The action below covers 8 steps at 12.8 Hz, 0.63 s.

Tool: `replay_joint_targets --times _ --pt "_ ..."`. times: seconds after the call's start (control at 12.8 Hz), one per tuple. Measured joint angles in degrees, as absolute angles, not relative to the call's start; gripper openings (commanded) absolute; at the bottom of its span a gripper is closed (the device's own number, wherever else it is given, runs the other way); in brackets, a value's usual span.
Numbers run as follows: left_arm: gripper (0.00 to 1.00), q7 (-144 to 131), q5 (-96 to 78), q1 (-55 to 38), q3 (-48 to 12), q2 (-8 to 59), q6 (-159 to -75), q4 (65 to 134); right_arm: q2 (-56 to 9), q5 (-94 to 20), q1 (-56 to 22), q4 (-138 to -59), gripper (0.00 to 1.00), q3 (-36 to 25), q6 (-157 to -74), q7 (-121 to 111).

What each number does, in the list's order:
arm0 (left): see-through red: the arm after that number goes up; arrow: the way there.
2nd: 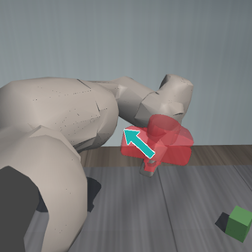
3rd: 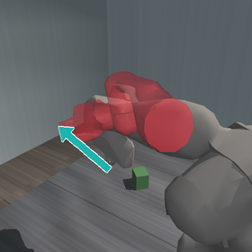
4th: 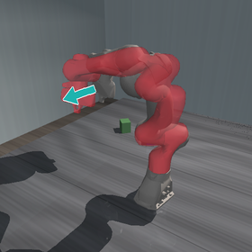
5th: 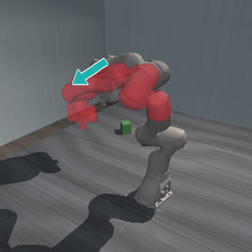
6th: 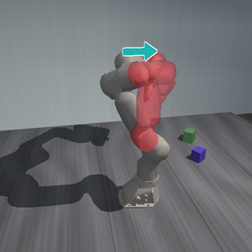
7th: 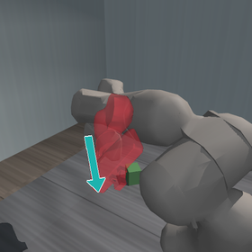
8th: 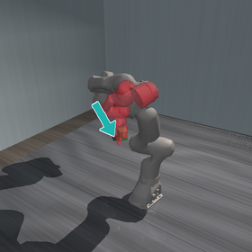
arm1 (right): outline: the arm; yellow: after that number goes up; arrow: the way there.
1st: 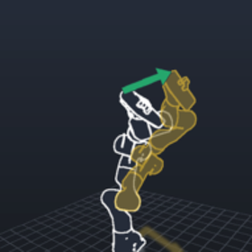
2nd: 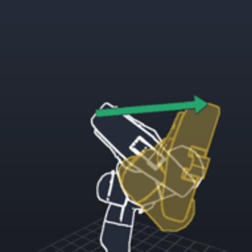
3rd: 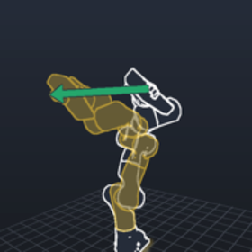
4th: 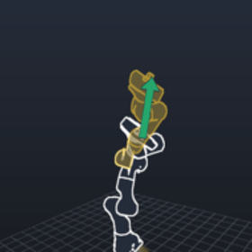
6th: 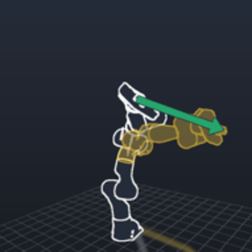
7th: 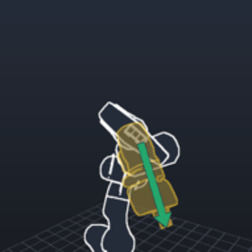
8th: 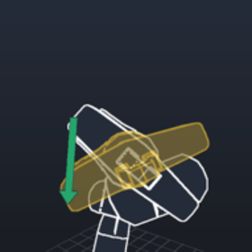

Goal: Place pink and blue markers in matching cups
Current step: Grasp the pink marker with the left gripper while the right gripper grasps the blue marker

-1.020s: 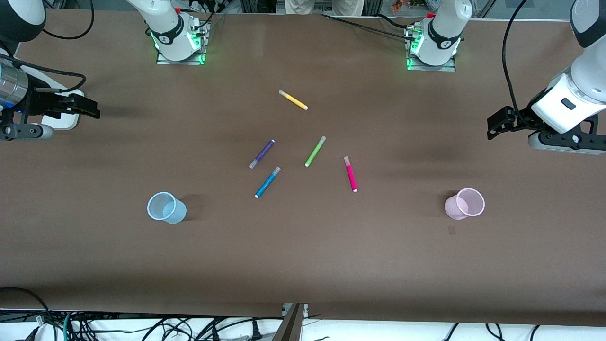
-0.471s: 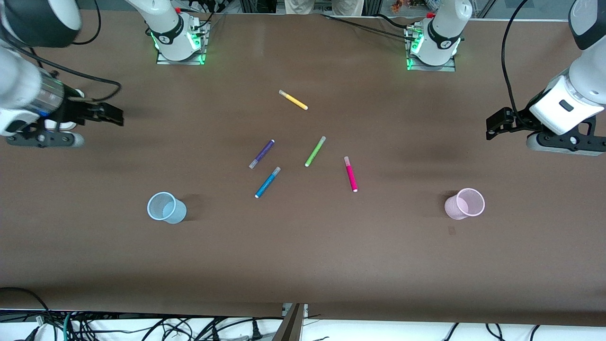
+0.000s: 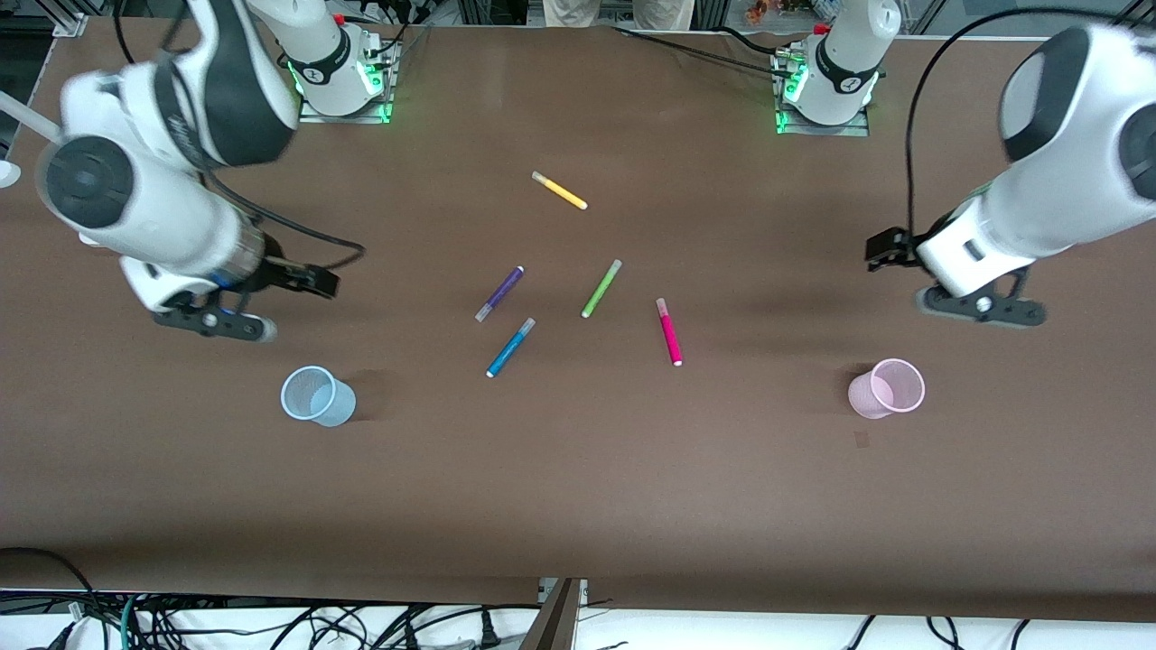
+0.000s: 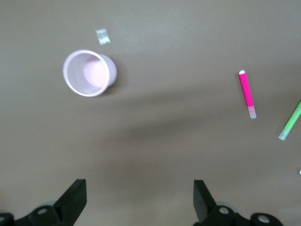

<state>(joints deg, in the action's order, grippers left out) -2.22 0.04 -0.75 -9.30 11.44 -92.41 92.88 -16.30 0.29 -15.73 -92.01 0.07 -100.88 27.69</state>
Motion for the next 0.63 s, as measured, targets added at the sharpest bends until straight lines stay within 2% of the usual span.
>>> replay_joint_targets --times 0.31,0.63 --pt "1.0 -13.37 0.04 -0.87 -14.97 14.83 -95.68 95.11 -23.47 -2.98 -20.24 -92.13 0.99 0.12 -110.32 39.33" --pt "1.0 -21.9 0.04 -2.39 -20.94 17.39 -111.82 103.91 -32.05 -3.22 -26.56 -92.13 0.98 0.2 -120.93 50.97"
